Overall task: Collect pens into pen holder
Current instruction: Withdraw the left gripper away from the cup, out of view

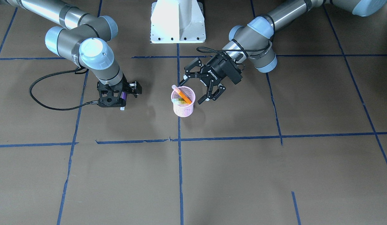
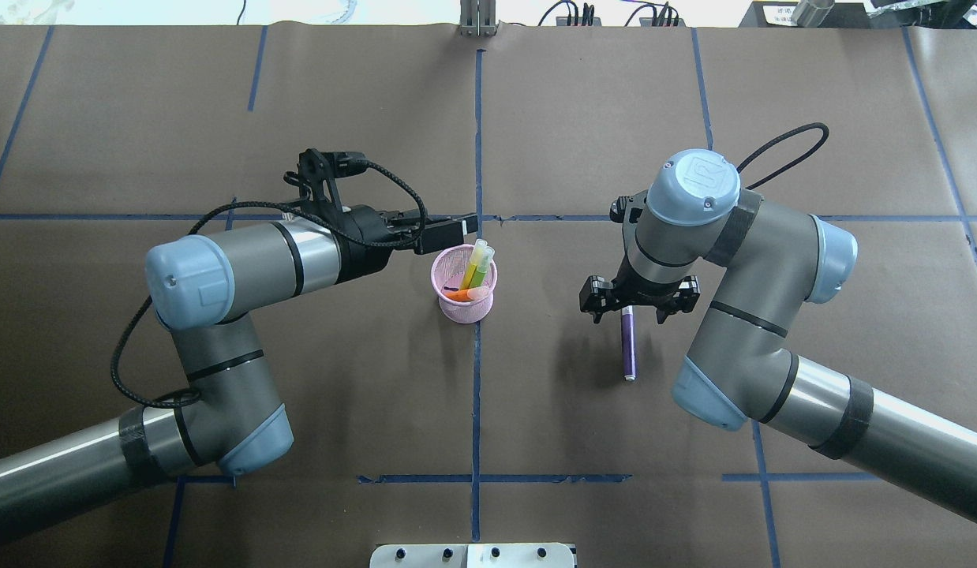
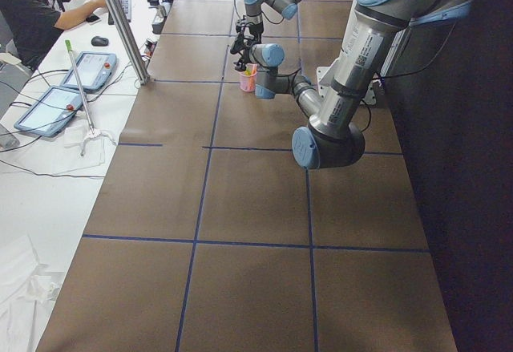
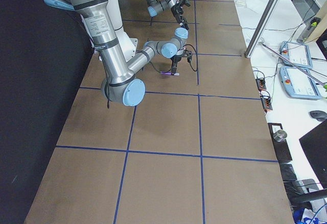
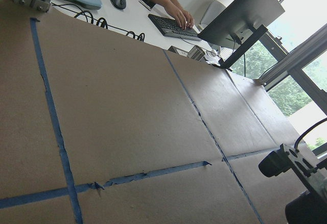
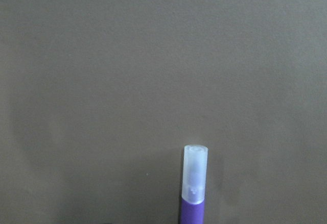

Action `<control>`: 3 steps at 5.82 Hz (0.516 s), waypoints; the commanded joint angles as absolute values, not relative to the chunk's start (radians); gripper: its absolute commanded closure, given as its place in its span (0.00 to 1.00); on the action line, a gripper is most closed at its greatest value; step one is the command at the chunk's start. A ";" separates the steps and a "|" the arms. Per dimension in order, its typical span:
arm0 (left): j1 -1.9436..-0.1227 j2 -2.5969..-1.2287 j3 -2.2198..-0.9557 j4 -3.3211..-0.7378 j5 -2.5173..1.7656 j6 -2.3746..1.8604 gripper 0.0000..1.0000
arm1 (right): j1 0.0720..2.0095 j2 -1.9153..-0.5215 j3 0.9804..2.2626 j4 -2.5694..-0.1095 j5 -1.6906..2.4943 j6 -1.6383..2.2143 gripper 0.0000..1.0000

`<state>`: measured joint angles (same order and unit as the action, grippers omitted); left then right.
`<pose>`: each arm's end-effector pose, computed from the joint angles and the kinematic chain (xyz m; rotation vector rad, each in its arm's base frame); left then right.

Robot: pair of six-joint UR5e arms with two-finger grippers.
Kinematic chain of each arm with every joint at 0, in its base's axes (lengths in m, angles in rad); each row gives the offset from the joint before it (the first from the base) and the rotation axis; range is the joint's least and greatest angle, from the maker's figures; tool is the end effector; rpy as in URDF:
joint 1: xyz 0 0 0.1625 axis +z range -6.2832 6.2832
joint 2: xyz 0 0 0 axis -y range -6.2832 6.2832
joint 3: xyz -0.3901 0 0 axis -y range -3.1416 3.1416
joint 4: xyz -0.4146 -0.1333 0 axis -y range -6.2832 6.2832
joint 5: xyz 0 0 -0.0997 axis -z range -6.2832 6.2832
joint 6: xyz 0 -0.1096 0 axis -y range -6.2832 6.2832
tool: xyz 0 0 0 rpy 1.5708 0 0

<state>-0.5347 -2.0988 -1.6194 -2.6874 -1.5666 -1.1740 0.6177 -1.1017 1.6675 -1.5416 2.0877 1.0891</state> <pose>0.4831 -0.4416 0.1611 0.7637 1.5125 -0.1068 -0.4941 -0.4481 0.3112 -0.1236 -0.7571 -0.0245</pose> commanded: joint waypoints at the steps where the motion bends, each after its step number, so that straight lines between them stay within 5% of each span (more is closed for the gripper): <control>1: -0.645 -2.109 -1.703 -2.442 -1.700 -1.177 0.00 | 0.618 -1.109 1.664 -1.542 2.088 1.089 0.00; 3: -0.901 -2.112 -1.701 -2.140 -2.095 -1.161 0.00 | 0.618 -1.106 1.666 -1.542 2.091 1.089 0.00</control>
